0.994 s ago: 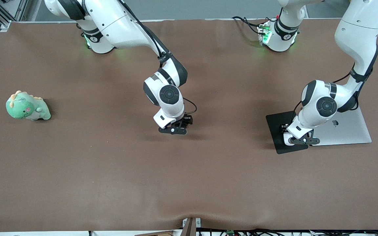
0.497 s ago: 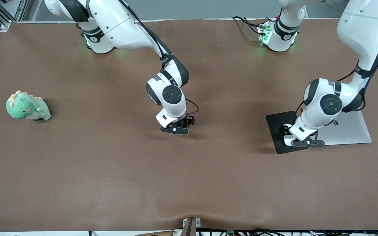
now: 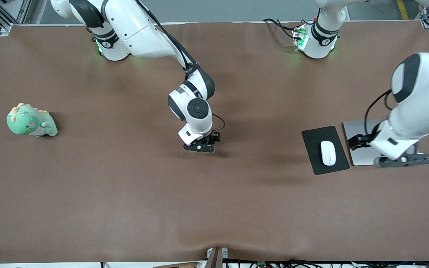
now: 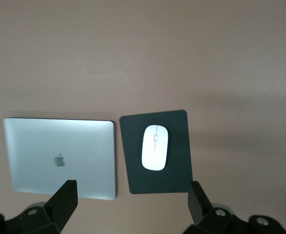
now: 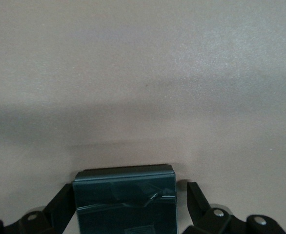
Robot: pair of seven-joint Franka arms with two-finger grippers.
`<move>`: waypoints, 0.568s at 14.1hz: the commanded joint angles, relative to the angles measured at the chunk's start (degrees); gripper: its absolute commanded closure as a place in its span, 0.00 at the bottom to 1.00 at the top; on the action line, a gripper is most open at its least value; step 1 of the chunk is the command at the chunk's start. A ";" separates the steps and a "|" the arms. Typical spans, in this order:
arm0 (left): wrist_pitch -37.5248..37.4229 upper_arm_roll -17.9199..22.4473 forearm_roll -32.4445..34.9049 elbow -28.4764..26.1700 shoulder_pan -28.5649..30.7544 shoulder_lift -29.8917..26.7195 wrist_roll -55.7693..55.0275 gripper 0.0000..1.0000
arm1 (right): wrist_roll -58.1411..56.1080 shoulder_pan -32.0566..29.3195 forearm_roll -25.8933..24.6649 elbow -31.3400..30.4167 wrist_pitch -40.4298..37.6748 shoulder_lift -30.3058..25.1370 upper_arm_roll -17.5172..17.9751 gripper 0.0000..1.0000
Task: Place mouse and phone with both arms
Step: 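Release the mouse on the pad while the right gripper grasps the phone, then carry the black phone with the right gripper toward the green plush toy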
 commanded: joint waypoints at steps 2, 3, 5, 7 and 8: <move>-6.10 -0.82 -0.80 4.91 0.07 -5.12 -0.27 0.00 | 2.38 0.97 -1.82 1.33 0.95 1.35 -0.62 0.00; -7.14 -0.82 -0.80 4.91 0.07 -6.98 0.08 0.00 | 2.47 0.88 -1.82 1.33 1.21 1.35 -0.62 0.00; -8.47 -0.99 -1.24 4.82 -0.10 -9.27 0.52 0.00 | 4.39 0.97 -1.82 1.42 1.30 1.35 -0.62 0.76; -9.00 -1.26 -4.39 4.64 -0.28 -11.29 0.61 0.00 | 5.36 0.88 -1.73 1.51 1.30 1.09 -0.62 1.00; -9.09 -0.48 -6.06 3.95 -1.24 -12.52 0.61 0.00 | 5.28 0.18 -1.73 1.51 1.21 0.48 -0.62 1.00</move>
